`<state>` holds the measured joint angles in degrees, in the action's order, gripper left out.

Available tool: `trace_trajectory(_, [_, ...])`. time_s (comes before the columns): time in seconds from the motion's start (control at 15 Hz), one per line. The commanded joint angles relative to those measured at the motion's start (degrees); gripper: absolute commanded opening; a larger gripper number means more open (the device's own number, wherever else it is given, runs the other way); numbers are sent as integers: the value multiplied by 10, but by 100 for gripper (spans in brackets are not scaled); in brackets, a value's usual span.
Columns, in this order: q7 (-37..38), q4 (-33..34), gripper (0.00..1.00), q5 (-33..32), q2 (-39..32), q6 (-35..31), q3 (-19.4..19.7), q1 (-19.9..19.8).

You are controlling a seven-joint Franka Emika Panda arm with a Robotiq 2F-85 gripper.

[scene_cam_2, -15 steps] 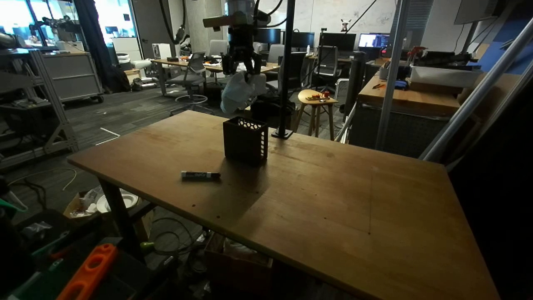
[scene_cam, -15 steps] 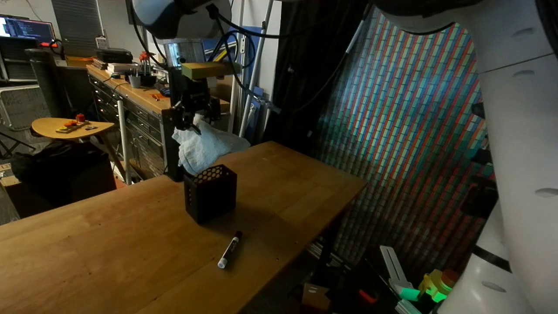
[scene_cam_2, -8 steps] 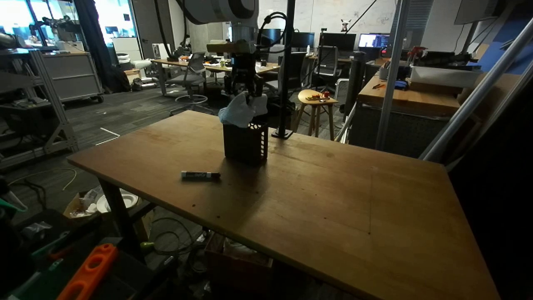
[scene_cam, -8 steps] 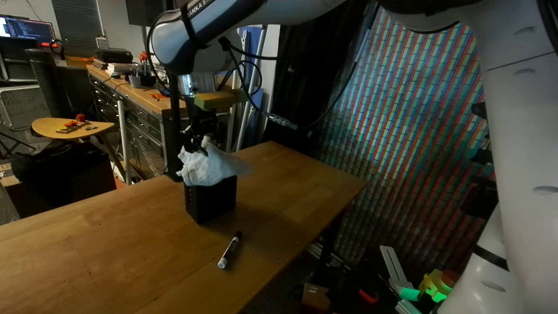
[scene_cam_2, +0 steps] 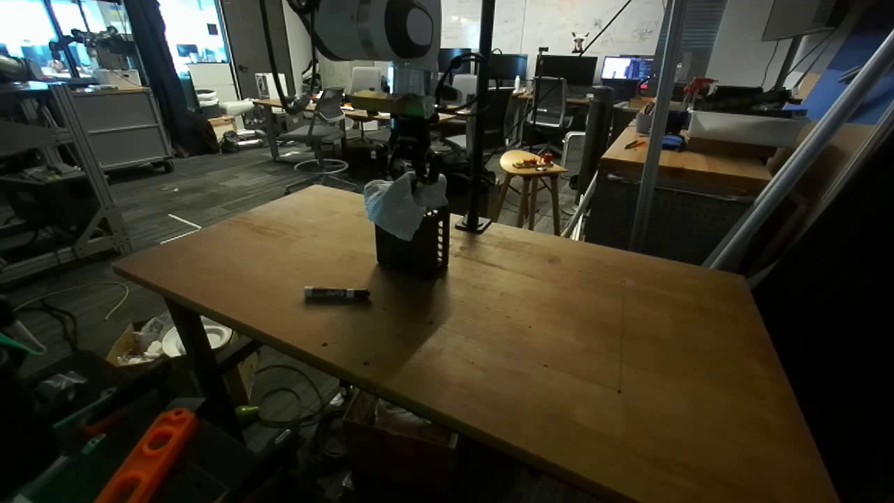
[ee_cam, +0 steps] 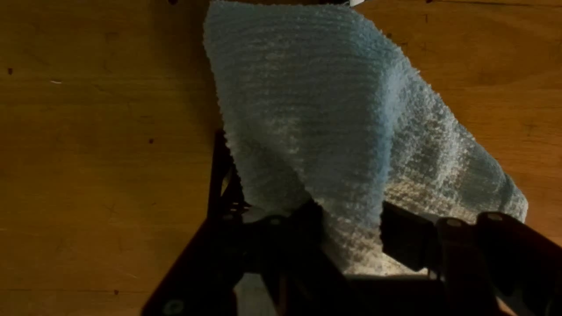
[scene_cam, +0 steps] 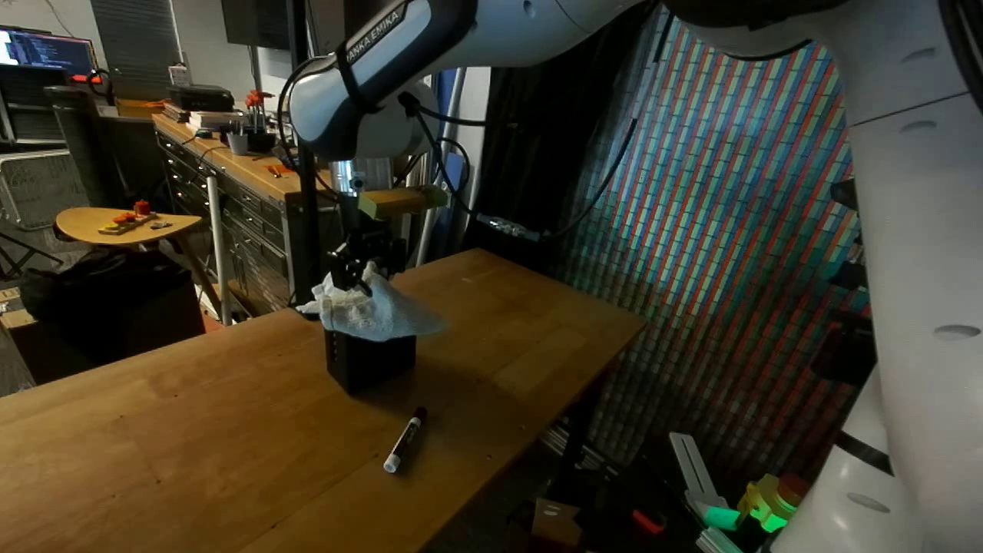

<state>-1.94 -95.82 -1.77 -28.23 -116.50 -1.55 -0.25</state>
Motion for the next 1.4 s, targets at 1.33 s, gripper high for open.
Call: trace_trajectory(1.33, [-108,6,9,51,-39,4,-18,-23])
